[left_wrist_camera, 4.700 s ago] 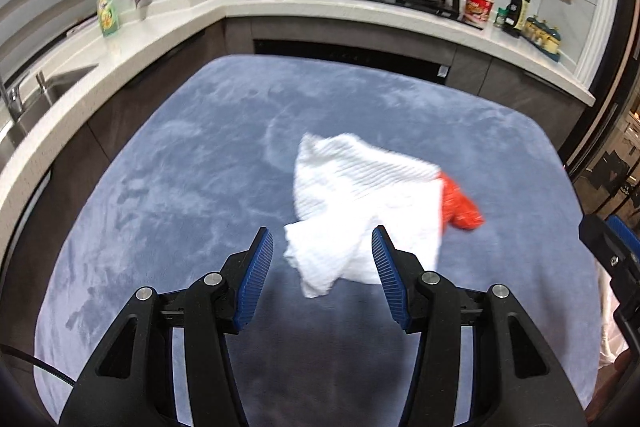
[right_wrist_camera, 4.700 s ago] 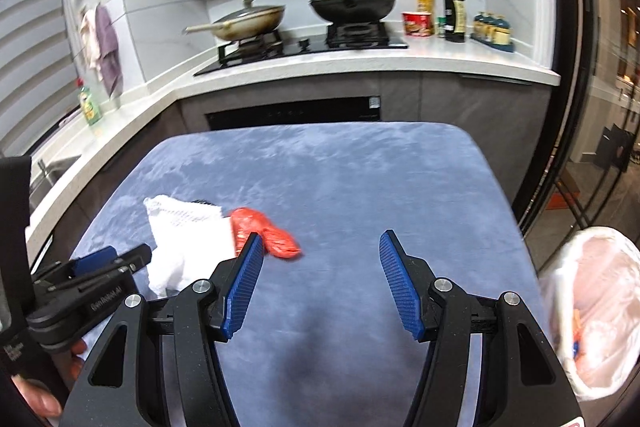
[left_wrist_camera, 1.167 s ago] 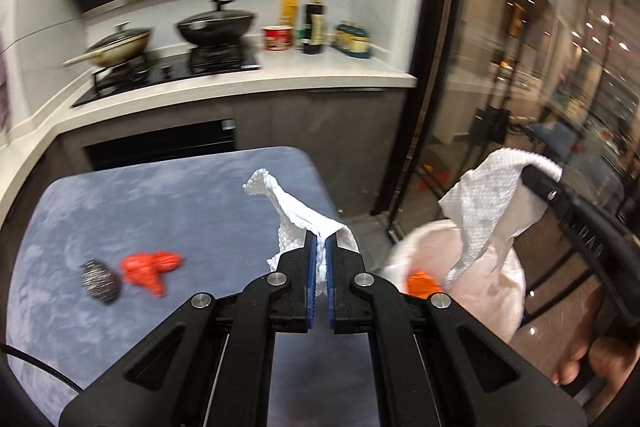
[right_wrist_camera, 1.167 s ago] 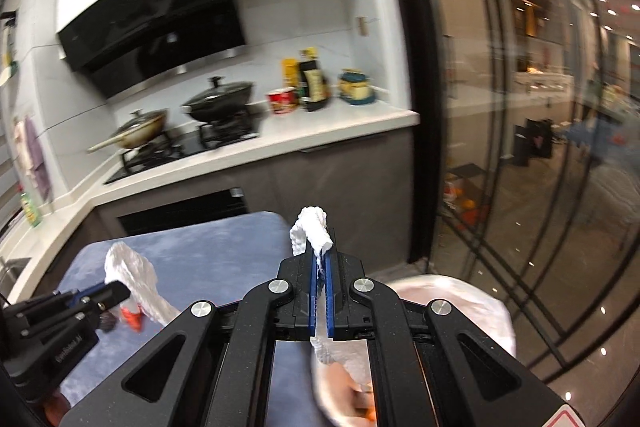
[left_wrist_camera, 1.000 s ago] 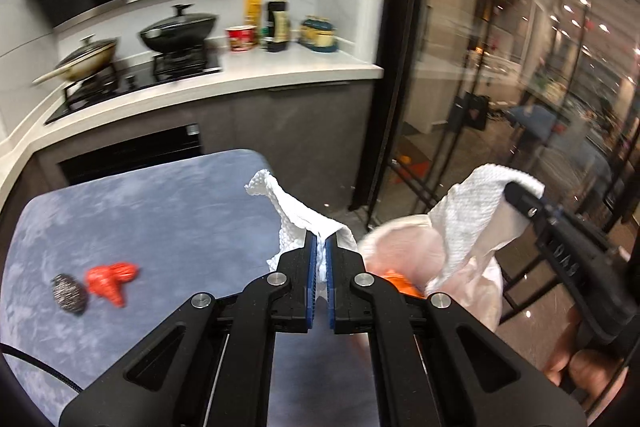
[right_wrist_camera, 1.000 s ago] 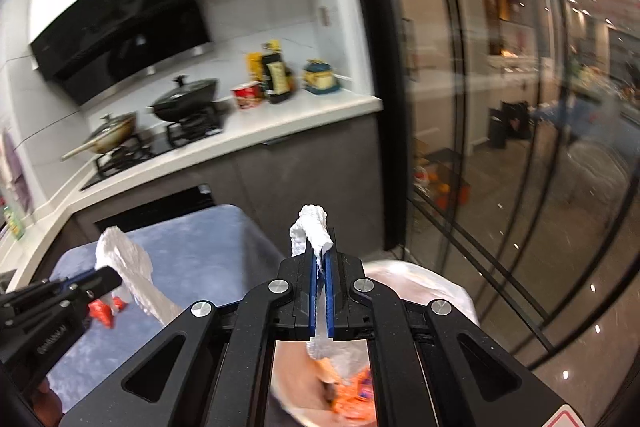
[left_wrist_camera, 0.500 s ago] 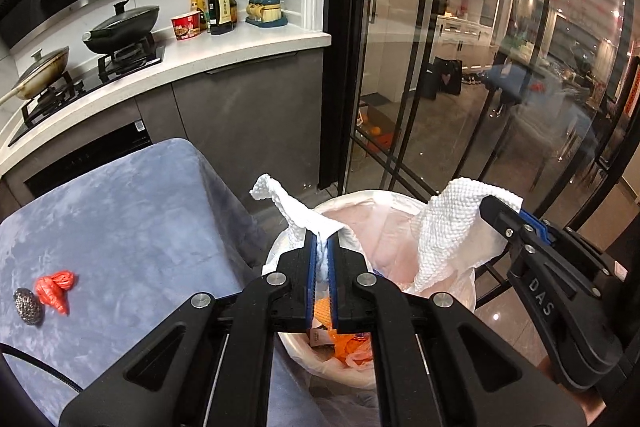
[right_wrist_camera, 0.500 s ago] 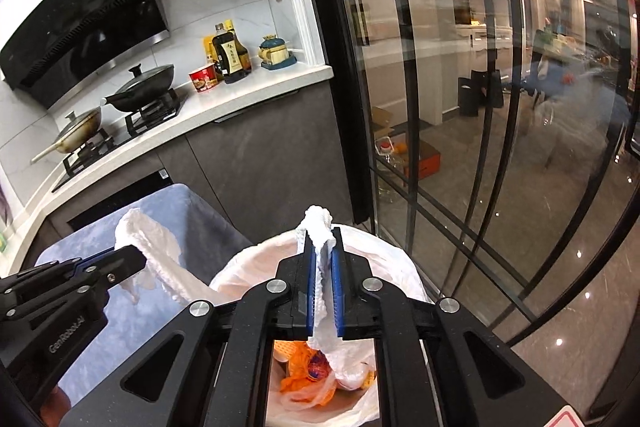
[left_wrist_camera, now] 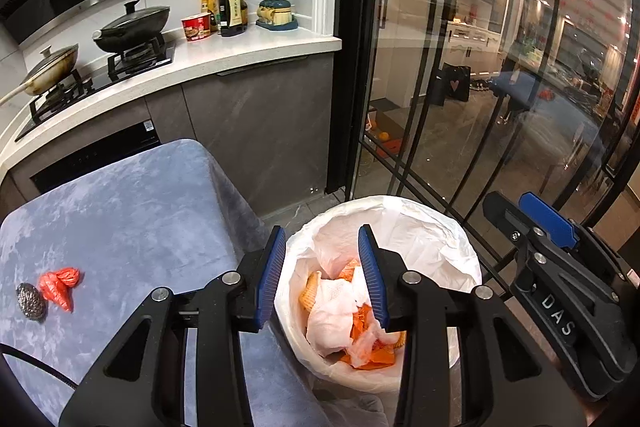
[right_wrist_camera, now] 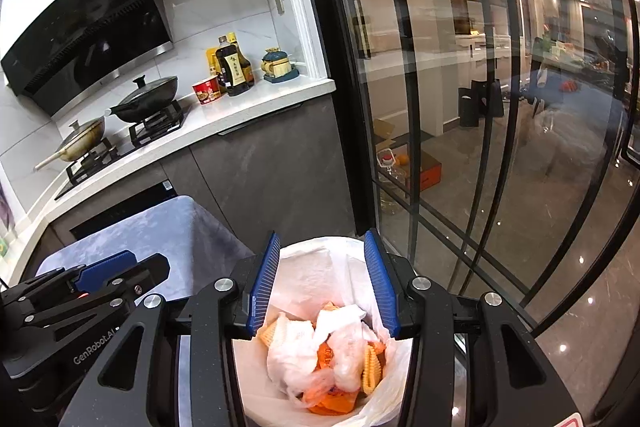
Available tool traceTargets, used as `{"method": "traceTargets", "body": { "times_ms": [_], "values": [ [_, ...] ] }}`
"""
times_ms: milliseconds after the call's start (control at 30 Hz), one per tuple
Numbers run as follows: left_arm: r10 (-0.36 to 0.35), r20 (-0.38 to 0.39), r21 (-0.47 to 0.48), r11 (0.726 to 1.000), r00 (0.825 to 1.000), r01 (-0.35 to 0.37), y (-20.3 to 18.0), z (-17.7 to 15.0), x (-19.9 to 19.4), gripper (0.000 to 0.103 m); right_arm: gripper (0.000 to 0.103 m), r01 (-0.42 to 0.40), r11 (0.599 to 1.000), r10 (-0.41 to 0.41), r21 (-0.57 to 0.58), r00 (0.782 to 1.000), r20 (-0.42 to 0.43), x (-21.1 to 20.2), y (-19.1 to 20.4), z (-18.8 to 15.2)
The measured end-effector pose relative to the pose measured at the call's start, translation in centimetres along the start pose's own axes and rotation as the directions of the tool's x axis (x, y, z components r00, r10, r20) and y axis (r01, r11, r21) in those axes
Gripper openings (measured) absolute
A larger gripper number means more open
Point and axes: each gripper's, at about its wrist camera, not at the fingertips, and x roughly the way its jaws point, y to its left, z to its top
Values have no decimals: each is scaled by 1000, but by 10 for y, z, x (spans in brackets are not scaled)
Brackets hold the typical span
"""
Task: Collect trash
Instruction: 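Move both open tools back toward the steel wool and red wrapper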
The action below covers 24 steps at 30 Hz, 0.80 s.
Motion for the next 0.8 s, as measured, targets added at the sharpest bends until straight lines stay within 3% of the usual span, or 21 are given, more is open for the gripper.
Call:
{"method": "traceTargets", "body": {
  "times_ms": [333, 800],
  "values": [
    [40, 23, -37, 999, 999, -39, 24, -2, -17, 36, 47, -38, 999, 38, -32, 999, 5, -5, 26, 0],
    [120, 41, -136, 984, 992, -113, 87, -7, -48, 37, 48, -132, 985, 131, -116, 991, -9, -13, 97, -5]
  ]
}}
